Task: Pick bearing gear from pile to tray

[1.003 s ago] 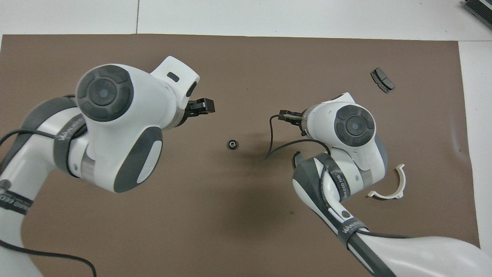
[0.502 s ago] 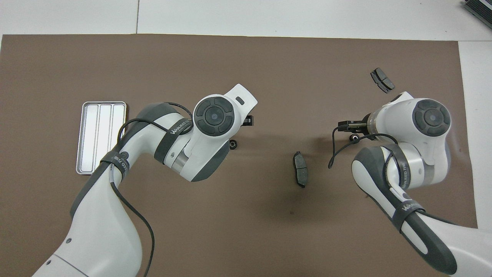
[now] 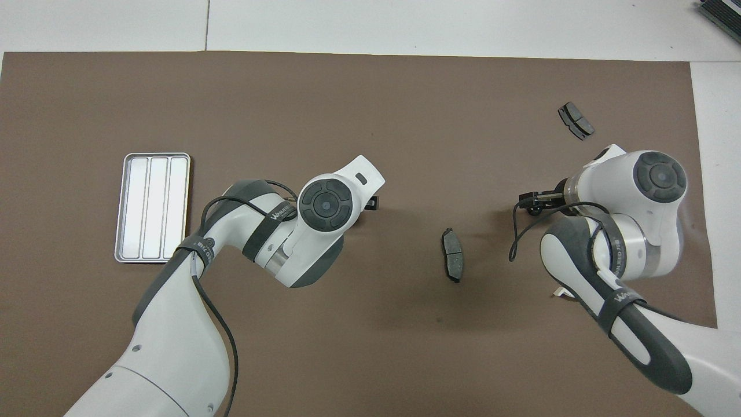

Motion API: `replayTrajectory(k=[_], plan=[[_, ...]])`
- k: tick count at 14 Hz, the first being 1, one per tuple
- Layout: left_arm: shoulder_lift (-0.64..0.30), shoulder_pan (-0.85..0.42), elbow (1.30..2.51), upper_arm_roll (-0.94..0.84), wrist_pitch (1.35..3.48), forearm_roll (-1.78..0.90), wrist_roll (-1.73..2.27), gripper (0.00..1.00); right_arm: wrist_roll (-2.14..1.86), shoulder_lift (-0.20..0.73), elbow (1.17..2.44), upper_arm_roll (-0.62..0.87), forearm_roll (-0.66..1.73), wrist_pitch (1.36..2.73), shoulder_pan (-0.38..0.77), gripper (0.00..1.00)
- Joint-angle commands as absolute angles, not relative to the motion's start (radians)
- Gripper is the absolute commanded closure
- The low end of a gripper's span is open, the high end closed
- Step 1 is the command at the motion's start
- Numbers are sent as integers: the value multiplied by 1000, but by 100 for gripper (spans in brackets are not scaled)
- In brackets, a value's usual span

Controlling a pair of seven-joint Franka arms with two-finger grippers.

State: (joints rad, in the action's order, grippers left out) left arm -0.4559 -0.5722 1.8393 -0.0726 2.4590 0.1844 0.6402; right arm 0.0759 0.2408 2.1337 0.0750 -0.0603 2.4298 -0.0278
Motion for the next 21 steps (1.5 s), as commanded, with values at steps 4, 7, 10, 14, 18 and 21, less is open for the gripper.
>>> replayTrajectory(k=[4,7,10,14,18,21], plan=[[-422,-604,1893,-66,2457,209,640,21,46,238,2197,91,-37,2514,-34,34],[-422,-604,1893,-66,2459,207,638,47,49,238,2195,92,-37,2513,-32,83],[-420,-604,1894,-67,2457,204,638,79,54,232,2181,94,-23,2508,-32,100],[-425,-588,1853,-66,2424,192,638,100,67,221,2105,109,23,2475,-29,100],[-430,-422,1678,-66,2247,144,574,100,150,229,2036,118,23,2427,23,100],[-361,-251,1684,-75,2218,5,387,100,300,245,1996,117,6,2425,144,100]])
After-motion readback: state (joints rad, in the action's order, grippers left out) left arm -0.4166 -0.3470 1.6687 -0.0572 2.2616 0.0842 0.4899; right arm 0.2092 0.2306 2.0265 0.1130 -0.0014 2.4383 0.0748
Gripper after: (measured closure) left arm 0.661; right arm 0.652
